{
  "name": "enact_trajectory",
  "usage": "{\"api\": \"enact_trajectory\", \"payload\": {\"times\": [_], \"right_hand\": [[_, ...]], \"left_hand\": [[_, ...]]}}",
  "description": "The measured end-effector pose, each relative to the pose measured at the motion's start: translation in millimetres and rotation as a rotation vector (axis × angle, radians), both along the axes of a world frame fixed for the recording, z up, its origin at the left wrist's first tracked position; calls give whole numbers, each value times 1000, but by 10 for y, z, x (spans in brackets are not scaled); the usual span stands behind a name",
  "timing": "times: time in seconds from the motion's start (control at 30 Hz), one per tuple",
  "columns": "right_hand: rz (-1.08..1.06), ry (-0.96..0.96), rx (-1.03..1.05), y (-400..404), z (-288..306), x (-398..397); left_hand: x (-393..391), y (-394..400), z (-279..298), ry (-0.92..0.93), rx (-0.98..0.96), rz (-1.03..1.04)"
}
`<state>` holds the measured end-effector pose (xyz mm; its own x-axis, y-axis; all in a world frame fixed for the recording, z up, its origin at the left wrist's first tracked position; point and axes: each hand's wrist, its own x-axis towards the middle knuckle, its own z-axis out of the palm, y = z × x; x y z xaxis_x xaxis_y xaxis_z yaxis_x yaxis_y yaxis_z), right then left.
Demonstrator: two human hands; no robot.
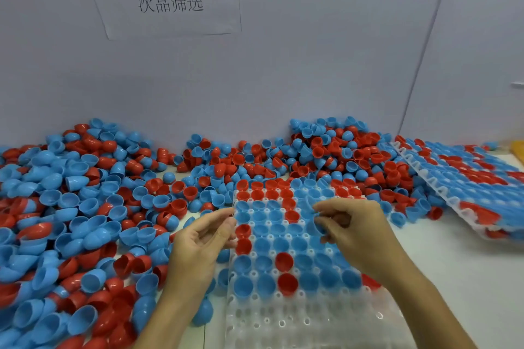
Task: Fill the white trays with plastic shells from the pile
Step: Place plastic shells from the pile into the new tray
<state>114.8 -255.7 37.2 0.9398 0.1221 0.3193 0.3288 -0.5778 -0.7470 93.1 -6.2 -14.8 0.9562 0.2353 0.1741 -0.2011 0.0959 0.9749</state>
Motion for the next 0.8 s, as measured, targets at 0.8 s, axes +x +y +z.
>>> {"api": "enact_trajectory", "payload": {"times": [0.8], "right_hand": [[-254,261,-757,-1228,-267,-93]], "left_hand": [[-69,6,81,-101,322,127]]}}
